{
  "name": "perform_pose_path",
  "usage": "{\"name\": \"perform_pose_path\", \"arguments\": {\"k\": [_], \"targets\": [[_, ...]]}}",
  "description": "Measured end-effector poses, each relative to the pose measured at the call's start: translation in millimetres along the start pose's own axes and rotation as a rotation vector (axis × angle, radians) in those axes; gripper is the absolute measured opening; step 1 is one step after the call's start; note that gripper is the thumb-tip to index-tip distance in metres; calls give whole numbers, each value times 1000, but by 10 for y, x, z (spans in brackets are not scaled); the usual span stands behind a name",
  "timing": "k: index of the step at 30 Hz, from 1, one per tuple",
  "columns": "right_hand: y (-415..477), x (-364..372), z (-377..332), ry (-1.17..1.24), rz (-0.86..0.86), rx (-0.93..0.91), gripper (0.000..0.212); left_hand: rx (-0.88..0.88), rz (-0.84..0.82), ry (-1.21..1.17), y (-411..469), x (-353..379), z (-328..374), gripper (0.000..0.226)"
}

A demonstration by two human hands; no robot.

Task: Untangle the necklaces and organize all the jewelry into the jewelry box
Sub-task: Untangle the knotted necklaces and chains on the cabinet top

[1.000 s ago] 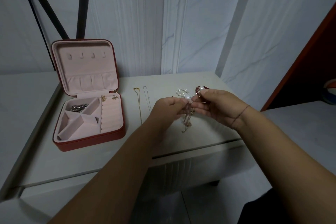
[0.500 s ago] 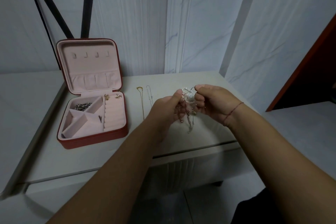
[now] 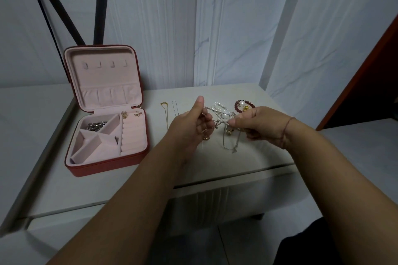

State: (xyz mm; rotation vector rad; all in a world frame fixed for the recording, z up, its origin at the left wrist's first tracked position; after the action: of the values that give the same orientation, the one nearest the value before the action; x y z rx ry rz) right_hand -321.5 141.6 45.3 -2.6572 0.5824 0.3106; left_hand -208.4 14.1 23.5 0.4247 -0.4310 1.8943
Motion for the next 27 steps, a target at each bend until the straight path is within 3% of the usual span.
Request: {"name": "perform_pose_path", "arguments": {"k": [4,8,13,19,22,27], "targets": [[-3,-93,40,99,152,36,28,-19,-22,-6,-1,12,-9,31],[31,-158,76,390,233,38,41,-29,-42,-5,14,-7,-8,32],[62,-153,67,818,121,-24,59,-69,-61,-26,9,16,-22,34],[28,-196,73,914,90,-18,75,-59,-31,-107,24,-27,11,32],[-16,-190,57,947,147,-5,73,-21,2,-219,24,-55,33,24],[-40,-222,101,1012,300,33,43,31,-34,-234,4,-42,75,15]]}}
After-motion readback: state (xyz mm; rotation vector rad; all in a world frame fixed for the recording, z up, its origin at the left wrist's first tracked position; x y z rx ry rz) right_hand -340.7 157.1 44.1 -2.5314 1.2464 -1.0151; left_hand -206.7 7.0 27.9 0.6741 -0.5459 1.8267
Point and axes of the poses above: each hand's wrist, its own y-axis towards the middle knuckle, its own x-axis out of the palm, z = x × y, the point moved 2 cm from there along y, towards the middle knuckle, and after that the axes turned 13 degrees about -z, right-handed, at the moved point
